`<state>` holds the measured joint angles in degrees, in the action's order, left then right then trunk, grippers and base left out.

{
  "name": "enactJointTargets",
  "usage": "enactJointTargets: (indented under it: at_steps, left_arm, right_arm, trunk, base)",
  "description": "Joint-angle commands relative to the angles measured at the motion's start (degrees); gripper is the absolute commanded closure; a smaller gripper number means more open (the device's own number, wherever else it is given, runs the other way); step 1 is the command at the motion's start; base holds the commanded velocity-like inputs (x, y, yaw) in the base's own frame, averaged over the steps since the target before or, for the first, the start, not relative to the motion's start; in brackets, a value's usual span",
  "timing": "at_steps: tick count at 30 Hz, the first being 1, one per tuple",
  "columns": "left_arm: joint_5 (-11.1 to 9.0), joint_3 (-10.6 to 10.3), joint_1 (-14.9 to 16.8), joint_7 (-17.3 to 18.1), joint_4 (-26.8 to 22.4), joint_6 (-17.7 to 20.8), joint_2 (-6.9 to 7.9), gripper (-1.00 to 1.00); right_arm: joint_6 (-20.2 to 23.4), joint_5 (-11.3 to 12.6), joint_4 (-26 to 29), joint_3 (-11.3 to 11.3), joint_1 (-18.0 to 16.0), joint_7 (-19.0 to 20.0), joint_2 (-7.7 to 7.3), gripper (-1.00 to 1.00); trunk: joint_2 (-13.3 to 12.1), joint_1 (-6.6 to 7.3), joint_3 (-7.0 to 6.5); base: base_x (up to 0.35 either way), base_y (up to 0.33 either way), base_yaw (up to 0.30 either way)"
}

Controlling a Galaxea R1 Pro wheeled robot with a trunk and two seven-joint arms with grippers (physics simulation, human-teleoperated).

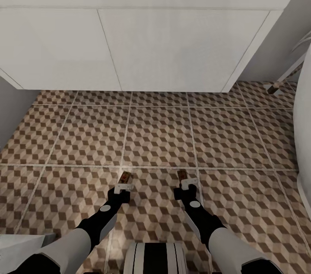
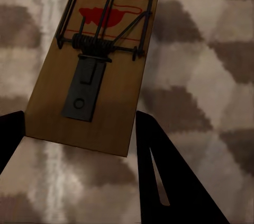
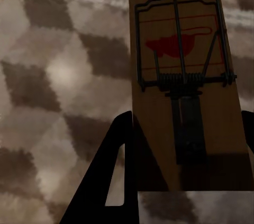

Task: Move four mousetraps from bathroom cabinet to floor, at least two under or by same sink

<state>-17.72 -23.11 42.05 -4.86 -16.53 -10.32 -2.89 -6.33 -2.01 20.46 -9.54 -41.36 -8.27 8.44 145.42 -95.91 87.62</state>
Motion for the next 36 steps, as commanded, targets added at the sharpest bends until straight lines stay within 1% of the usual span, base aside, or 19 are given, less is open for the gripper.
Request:
enactJointTargets:
  at_steps: [1,12,14,17,20,36]
  left_arm:
    - [-0.23,-0.47,0.03,-0.26,0.07,-0.19,0.01,1.00]
    - [-0.21,-0.53,0.03,-0.07,0.18,-0.22,0.20,1.00]
    - [-0.21,-0.53,0.04,0.16,0.18,-0.22,0.18,1.00]
    - [-0.21,-0.51,0.04,0.38,0.15,-0.22,0.17,1.00]
    - [-0.14,-0.50,0.03,0.44,0.11,-0.22,0.12,1.00]
    - [0.05,-0.45,0.05,0.46,0.10,-0.31,0.02,1.00]
  right_arm:
    - [-0.12,-0.21,0.04,-0.39,-0.03,-0.56,-0.02,1.00]
    - [-0.18,-0.17,0.19,-0.29,-0.03,-0.88,0.04,1.00]
    - [-0.10,-0.13,0.17,-0.28,-0.03,-1.64,0.08,1.00]
    - [-0.05,-0.06,0.15,-0.28,-0.03,-4.15,0.11,1.00]
    - [-0.17,-0.03,0.21,-0.28,-0.03,-5.07,0.10,1.00]
    - [-0.38,0.06,0.37,-0.22,-0.03,-5.69,0.08,1.00]
  trunk:
    - [0.01,0.01,0.09]
    - [0.01,0.01,0.26]
    - [0.01,0.01,0.26]
    - [0.01,0.01,0.26]
    - [0.01,0.01,0.26]
    - [0.01,0.01,0.63]
  base:
    - [0.000,0.000,0.081]
    - [0.000,0.000,0.021]
    - [0.000,0.000,0.001]
    - [0.000,0.000,0.000]
    - [0.000,0.000,0.000]
    - [0.000,0.000,0.000]
